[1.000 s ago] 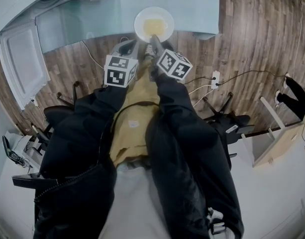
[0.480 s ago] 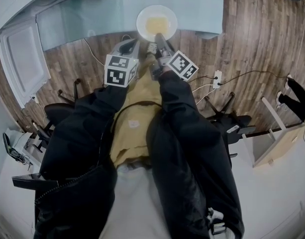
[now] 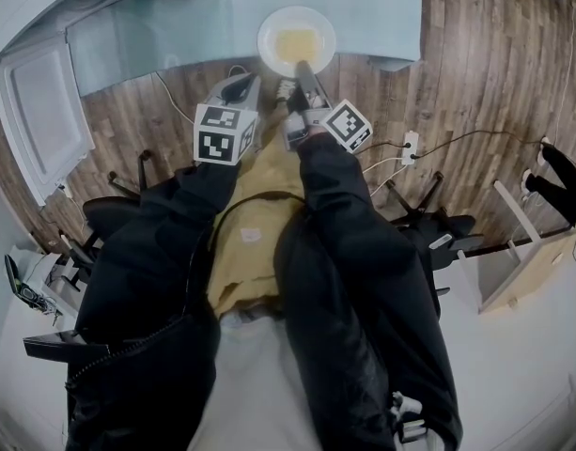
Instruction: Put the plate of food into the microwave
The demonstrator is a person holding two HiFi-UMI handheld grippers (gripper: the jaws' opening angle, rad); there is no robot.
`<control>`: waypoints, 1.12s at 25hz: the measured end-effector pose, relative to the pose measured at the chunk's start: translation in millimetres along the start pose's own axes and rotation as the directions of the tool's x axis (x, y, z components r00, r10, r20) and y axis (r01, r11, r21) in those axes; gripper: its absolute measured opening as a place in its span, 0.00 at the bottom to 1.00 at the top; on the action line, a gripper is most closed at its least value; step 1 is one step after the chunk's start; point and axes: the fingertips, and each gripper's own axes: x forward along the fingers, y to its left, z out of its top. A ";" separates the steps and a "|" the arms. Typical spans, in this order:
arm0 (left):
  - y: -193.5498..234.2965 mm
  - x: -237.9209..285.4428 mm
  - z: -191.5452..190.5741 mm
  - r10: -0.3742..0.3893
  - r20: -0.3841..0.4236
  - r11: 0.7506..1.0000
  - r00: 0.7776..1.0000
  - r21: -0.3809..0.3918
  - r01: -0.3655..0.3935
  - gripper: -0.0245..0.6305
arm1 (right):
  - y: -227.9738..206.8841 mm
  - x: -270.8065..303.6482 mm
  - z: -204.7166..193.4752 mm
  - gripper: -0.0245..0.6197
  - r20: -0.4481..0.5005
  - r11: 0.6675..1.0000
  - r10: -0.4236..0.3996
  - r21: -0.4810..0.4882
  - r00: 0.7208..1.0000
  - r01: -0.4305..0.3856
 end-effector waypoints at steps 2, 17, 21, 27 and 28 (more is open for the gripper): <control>1.2 -1.8 -0.5 0.000 0.004 1.000 1.000 -0.003 0.000 0.03 | -0.3 -1.5 0.4 0.06 0.003 1.000 -0.009 -0.003 1.000 0.009; 28.8 -25.8 -3.0 0.026 0.060 0.999 0.998 -0.049 -0.023 0.03 | 36.4 16.0 -36.5 0.06 -0.101 0.991 0.097 -0.085 0.990 -0.106; 41.1 -35.7 -4.1 0.050 0.084 0.996 0.995 -0.083 -0.043 0.03 | 50.1 26.0 -56.0 0.06 -0.174 0.986 0.104 -0.113 0.979 -0.124; 71.9 -62.1 -6.6 0.111 0.126 0.984 0.986 -0.152 -0.092 0.03 | 82.0 50.2 -96.5 0.06 -0.306 0.968 0.143 -0.153 0.941 -0.197; 78.2 -67.3 -7.9 0.124 0.133 0.981 0.983 -0.166 -0.101 0.03 | 87.9 55.0 -104.9 0.06 -0.329 0.965 0.151 -0.157 0.932 -0.212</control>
